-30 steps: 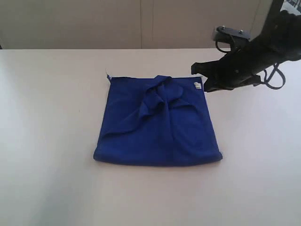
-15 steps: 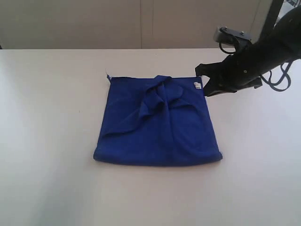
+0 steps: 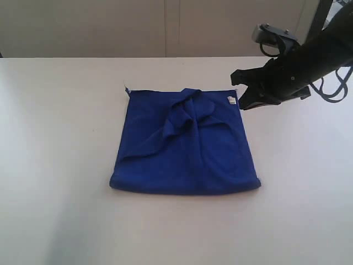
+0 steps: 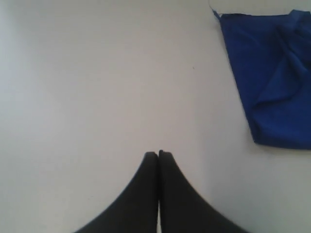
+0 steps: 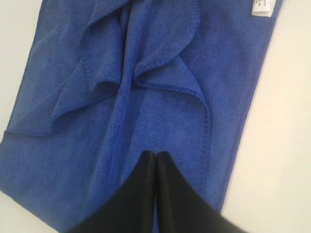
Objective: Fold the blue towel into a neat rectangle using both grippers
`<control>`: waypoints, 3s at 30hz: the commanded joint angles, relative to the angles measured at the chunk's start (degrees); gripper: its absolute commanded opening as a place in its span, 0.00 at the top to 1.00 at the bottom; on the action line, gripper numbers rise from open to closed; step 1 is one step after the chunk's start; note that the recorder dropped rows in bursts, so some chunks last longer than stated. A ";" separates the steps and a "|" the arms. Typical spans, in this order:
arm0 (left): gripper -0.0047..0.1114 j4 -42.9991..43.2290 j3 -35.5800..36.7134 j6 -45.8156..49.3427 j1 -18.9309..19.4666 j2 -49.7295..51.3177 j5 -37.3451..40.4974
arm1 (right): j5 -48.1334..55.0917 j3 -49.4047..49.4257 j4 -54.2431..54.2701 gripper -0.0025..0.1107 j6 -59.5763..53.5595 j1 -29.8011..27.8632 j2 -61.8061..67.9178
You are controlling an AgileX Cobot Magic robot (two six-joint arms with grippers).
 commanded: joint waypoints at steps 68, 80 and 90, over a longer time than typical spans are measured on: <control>0.54 -43.35 -58.29 79.57 -27.28 97.86 -21.74 | -0.16 -18.05 3.73 0.98 -5.81 -0.16 21.38; 0.54 -40.54 -58.29 81.90 -27.28 101.42 -26.03 | -0.02 -18.05 3.73 0.98 -5.81 -0.16 22.54; 0.91 -40.54 -58.29 83.65 -27.28 99.50 -29.86 | -0.36 -18.05 3.73 0.98 -5.81 -0.16 22.54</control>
